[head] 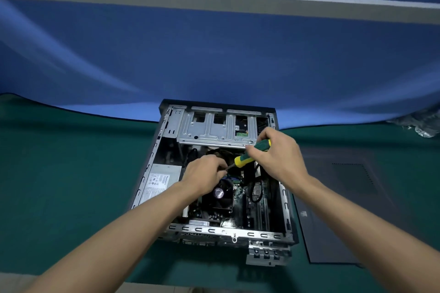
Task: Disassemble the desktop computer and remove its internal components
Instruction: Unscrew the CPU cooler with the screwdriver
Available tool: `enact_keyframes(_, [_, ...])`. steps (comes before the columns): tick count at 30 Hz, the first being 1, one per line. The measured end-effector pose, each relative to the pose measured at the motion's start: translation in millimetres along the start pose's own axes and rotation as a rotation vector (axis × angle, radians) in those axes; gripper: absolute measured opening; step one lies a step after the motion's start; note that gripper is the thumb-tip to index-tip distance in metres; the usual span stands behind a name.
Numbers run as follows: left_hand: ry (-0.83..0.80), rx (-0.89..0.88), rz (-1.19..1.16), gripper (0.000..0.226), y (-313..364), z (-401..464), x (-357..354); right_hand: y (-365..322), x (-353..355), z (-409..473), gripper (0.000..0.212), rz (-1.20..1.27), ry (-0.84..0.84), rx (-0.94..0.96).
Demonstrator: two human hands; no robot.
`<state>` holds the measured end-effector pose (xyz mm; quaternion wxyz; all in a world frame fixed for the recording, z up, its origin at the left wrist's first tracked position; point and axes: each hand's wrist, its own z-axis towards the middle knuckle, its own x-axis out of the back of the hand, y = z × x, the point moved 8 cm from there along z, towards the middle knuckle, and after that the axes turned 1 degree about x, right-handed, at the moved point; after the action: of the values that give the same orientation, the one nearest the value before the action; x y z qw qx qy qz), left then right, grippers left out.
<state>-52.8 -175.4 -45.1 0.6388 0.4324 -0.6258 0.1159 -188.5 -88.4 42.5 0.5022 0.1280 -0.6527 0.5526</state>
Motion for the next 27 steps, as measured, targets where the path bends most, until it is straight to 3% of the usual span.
enact_keyframes(7, [-0.146,-0.078,0.064,0.034,-10.0,7.2,-36.0,-20.3,1.0,5.6,0.016,-0.259,0.012,0.071])
enact_keyframes(17, [-0.290,-0.168,0.067,0.045,-6.9,10.7,-61.6,-4.7,-15.6,0.6,0.016,-0.308,-0.033,0.003])
enact_keyframes(27, [-0.461,-0.202,0.162,0.094,-9.2,9.6,-83.6,4.4,-22.9,1.8,0.015,-0.298,-0.023,-0.019])
